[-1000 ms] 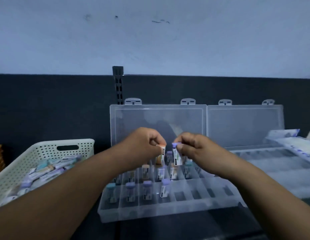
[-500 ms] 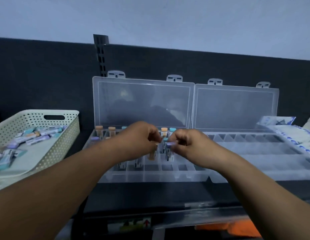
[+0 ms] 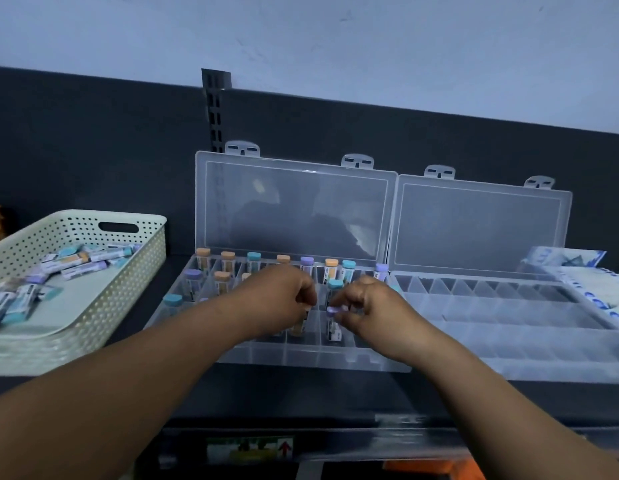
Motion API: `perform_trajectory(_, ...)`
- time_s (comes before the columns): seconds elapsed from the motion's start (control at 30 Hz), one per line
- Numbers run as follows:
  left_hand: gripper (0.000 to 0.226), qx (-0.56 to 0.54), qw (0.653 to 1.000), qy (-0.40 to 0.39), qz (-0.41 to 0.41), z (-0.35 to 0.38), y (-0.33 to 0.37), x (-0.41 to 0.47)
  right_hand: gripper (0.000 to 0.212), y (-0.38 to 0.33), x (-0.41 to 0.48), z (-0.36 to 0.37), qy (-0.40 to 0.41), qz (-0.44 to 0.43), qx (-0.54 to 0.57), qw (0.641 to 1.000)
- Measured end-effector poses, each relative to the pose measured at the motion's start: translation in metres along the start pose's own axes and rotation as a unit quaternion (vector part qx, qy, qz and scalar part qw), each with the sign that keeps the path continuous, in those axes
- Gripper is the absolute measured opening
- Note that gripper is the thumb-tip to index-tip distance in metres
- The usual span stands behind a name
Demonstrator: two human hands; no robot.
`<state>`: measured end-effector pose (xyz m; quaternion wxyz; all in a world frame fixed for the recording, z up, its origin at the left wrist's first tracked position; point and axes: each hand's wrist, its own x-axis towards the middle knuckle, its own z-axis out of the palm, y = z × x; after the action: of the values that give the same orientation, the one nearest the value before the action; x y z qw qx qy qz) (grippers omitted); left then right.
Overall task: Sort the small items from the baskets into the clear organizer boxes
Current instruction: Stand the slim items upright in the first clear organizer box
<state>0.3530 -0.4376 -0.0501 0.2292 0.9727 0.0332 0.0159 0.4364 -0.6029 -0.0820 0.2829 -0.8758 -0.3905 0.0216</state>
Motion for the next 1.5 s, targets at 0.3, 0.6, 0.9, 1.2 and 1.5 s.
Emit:
perform_trajectory(0.3, 0.022, 0.046, 0.999, 0.004, 0.013, 0.004, -0.004, 0.0, 0.025, -0.006, -0.003, -0.002, -0.013, 0.018, -0.06, 0.998)
perform_trajectory(0.6, 0.031, 0.045, 0.998, 0.035, 0.022, -0.009, -0.01, -0.013, 0.032, -0.041, -0.003, -0.016, 0.01, -0.013, -0.077, 0.997)
perform_trajectory(0.9, 0.033, 0.087, 0.986, 0.143, -0.013, -0.079, -0.069, -0.047, 0.044, -0.124, 0.034, -0.005, 0.002, -0.119, -0.173, 0.978)
perform_trajectory(1.2, 0.042, 0.133, 0.967, 0.15, -0.159, -0.154, -0.18, -0.112, 0.052, -0.222, 0.093, 0.058, -0.049, -0.201, -0.16, 0.965)
perform_trajectory(1.5, 0.033, 0.099, 0.977, 0.043, -0.186, -0.156, -0.256, -0.13, 0.047, -0.296, 0.148, 0.15, -0.198, -0.178, -0.171, 0.949)
